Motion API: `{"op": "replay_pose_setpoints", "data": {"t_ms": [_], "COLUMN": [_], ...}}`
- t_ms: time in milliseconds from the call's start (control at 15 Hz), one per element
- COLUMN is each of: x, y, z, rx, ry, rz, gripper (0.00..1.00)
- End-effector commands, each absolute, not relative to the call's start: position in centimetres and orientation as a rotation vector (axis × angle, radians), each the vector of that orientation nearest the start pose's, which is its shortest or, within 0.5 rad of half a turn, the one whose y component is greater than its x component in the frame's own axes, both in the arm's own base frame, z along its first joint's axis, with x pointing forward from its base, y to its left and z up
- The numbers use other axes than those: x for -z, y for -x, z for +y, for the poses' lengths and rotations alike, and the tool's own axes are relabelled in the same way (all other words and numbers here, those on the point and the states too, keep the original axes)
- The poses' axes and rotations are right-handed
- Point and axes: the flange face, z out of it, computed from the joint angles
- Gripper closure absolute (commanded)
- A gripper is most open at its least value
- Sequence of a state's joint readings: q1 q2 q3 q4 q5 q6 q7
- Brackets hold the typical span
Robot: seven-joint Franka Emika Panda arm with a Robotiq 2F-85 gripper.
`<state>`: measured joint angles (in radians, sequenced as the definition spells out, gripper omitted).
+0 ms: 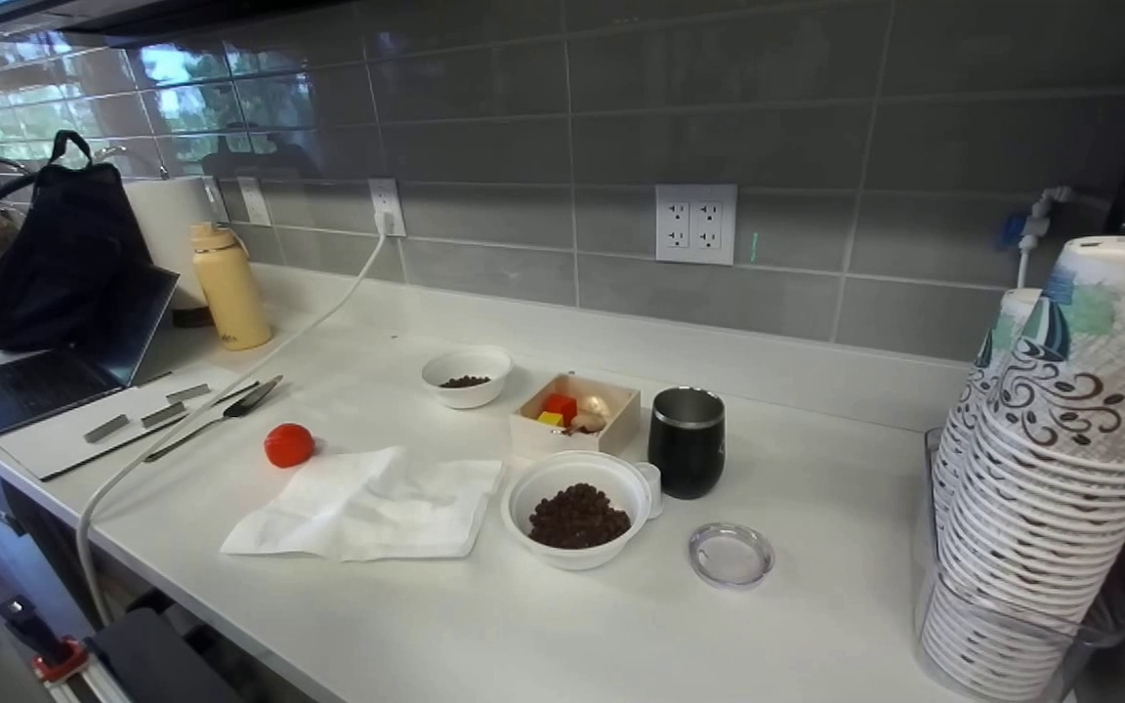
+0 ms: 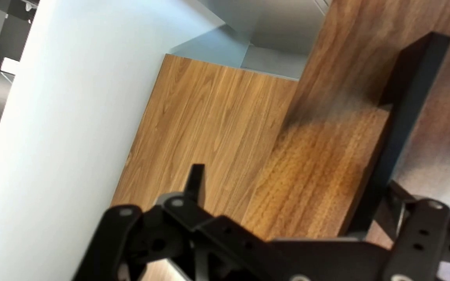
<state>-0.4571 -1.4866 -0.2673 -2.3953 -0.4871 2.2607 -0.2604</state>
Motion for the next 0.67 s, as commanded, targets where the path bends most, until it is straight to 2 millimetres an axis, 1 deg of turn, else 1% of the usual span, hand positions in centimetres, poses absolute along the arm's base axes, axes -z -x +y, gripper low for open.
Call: {"op": "replay_pose_setpoints", "data": {"t_ms": [0,600], "x": [-78.11,-78.31], "y": [1.7,2.01], "z": [-16.24,-15.56], "rx": [-1.242,-1.22], "ry": [-2.0,-1.997], "rz": [-0.454,-0.461], "gripper": [0.0,0.0]}}
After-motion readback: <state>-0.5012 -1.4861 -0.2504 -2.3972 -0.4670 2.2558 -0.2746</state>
